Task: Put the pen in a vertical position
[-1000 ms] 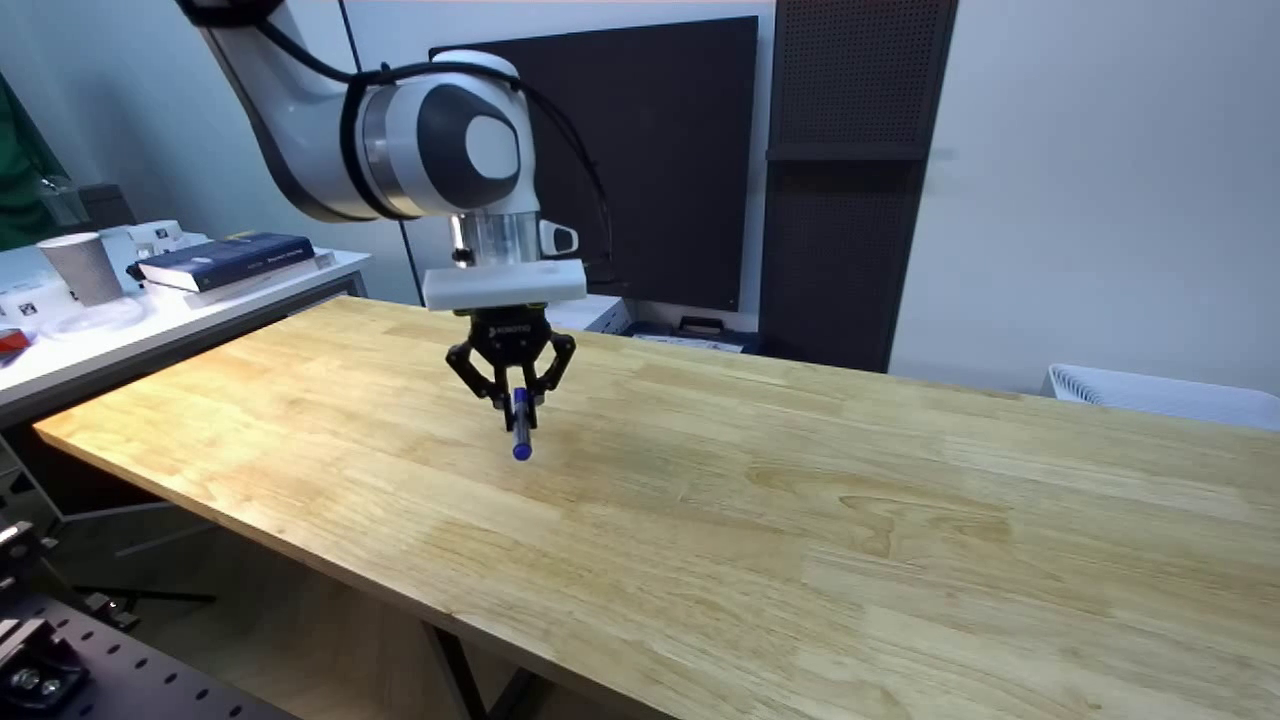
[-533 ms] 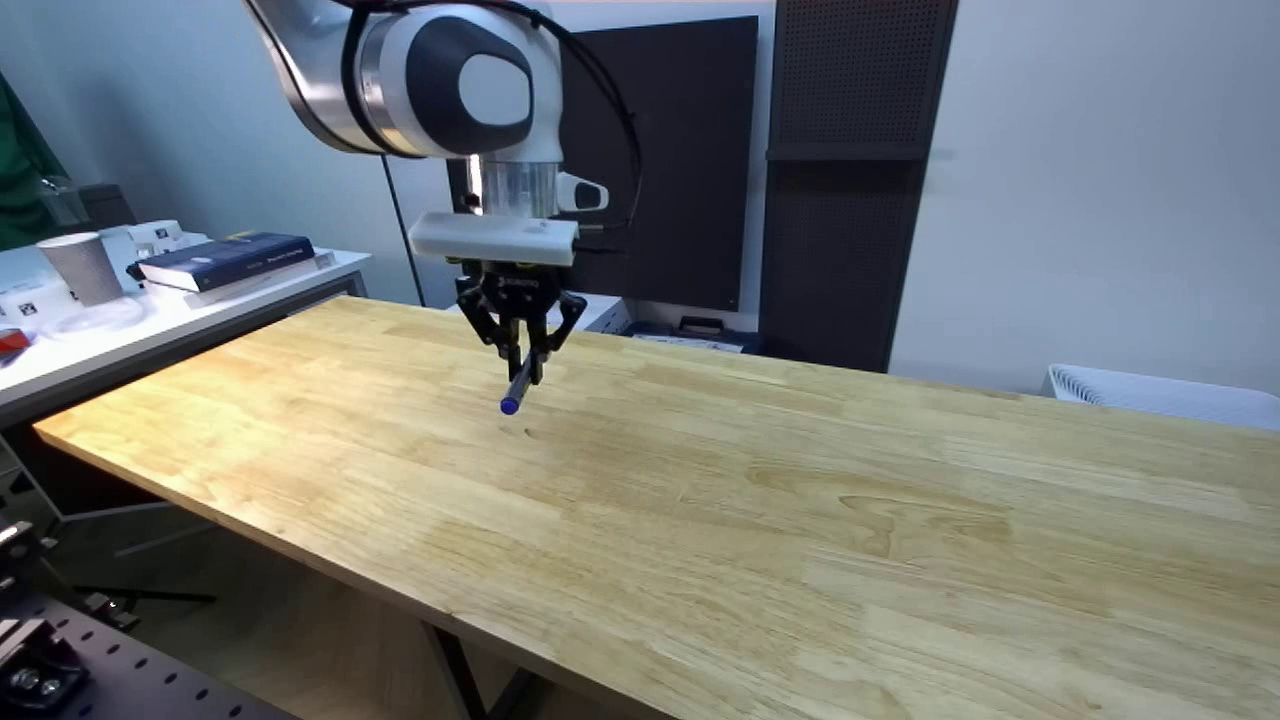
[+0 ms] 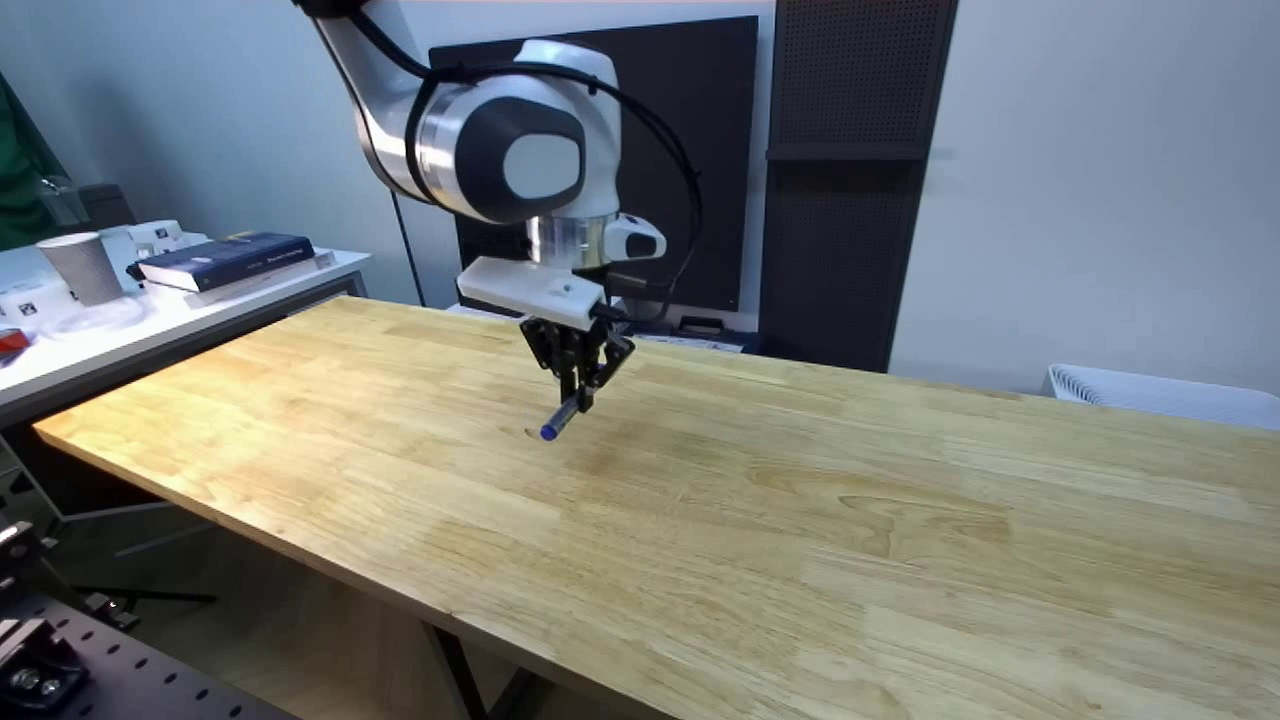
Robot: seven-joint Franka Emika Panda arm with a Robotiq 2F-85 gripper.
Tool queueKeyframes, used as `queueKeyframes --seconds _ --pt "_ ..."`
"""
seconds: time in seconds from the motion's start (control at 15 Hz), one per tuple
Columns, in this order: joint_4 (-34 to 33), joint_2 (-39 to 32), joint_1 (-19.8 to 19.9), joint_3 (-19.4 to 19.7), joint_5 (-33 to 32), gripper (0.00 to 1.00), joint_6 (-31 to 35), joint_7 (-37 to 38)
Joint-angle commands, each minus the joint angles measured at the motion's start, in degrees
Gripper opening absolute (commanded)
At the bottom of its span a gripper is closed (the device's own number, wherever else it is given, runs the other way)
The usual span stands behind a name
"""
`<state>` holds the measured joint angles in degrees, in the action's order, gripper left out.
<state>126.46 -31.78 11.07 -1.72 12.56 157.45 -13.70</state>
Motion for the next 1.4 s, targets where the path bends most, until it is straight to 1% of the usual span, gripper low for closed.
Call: queueKeyframes --seconds 0.0,0.27,0.4,0.53,0.6,0.67,0.73,1.0,1.07,1.2,1.33 --pt "-3.34 -4.53 -0.39 1.16 1.56 0.05 2.48 8.65" --pt "-3.62 -5.57 -3.20 3.90 1.98 0.05 1.79 19.00" --pt "-3.62 -5.56 -4.39 4.80 0.93 0.05 0.68 21.23" --pt "-3.69 -5.50 -5.25 5.21 -0.22 0.05 -1.07 21.30" --pt "-3.79 -5.42 -5.49 5.23 -0.57 0.46 -2.17 21.08" --pt "-3.88 -5.43 -5.72 5.28 -0.66 0.48 -2.80 20.99" --pt "-3.97 -5.44 -6.04 5.45 -0.82 0.53 -3.41 20.90" --pt "-4.02 -5.26 -6.68 5.87 -1.60 0.80 -4.52 20.67" --pt "-3.87 -5.05 -6.70 5.93 -1.91 0.88 -4.69 20.50" --pt "-3.07 -4.13 -6.80 5.96 -2.21 0.99 -4.46 20.24" --pt "-1.88 -2.63 -7.13 6.07 -2.97 1.00 -4.49 20.14"
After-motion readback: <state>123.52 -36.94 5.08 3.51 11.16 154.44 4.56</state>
